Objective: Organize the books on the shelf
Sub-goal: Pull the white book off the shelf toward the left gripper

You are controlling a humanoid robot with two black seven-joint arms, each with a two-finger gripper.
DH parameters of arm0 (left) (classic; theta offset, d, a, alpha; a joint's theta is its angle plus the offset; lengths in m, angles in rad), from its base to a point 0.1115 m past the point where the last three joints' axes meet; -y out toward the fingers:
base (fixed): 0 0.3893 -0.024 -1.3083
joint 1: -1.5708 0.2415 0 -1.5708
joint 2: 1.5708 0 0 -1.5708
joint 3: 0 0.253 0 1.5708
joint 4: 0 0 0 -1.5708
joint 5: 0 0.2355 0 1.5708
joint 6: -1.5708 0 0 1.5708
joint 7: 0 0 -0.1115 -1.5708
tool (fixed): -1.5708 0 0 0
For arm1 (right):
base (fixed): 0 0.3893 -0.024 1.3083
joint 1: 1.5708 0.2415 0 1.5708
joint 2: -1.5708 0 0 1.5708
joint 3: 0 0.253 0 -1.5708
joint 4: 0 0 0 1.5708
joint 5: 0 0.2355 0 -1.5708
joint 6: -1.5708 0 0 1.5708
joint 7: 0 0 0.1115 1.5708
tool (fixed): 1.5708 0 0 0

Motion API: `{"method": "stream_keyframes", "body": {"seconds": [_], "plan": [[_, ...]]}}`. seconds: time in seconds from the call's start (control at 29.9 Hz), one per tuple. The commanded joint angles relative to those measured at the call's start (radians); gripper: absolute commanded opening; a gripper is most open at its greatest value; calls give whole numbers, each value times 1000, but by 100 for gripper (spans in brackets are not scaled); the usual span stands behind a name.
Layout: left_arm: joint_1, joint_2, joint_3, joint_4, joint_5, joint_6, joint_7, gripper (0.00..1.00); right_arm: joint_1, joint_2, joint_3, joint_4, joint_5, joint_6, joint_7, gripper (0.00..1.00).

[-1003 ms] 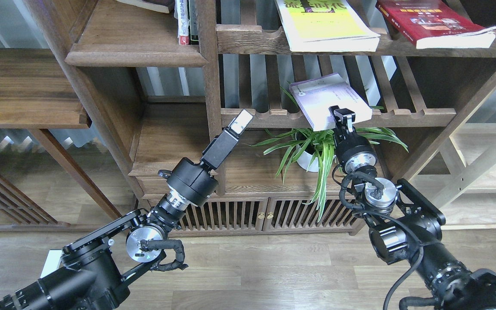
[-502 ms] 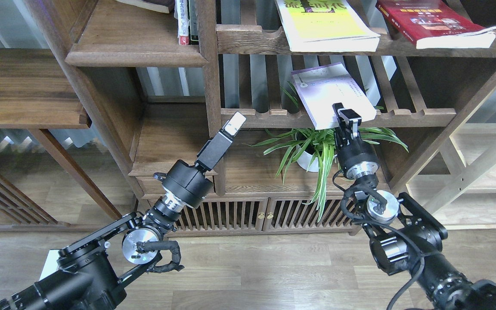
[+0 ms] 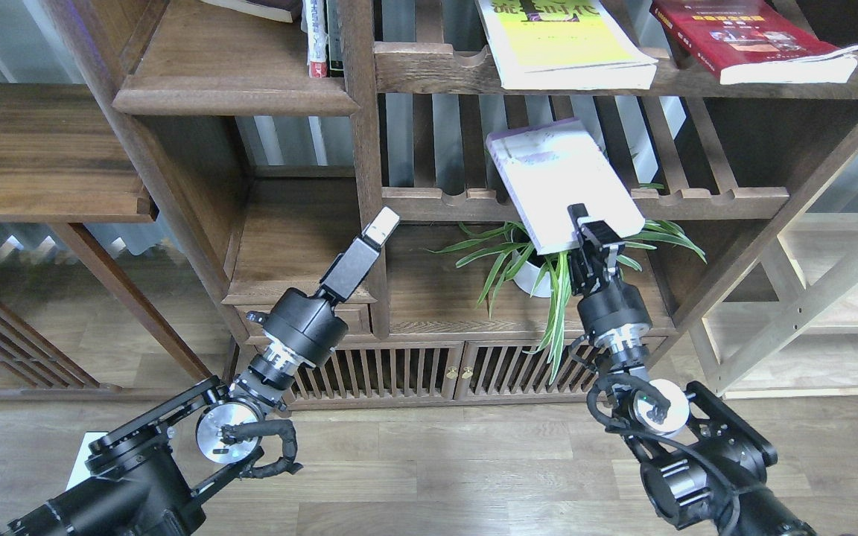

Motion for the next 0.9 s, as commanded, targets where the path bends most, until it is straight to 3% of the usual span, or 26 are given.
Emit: {"method": "stream_keyframes", "body": {"seconds": [0.0,0.1,0.2,0.87], "plan": [[41,3,-35,-8,-30,0,81,99,-22,-7,-42,34,0,0,-1,4],[71,4,-55,-11,-56,0,140,99,-31,-1,-64,51,0,0,-1,4],[74,4,-59,-9,-84,0,164,99,-31,1,-102,71,0,0,-1,4],[98,53,-89,18,-135,0,158,99,-33,1,-239,143,0,0,-1,4]]}}
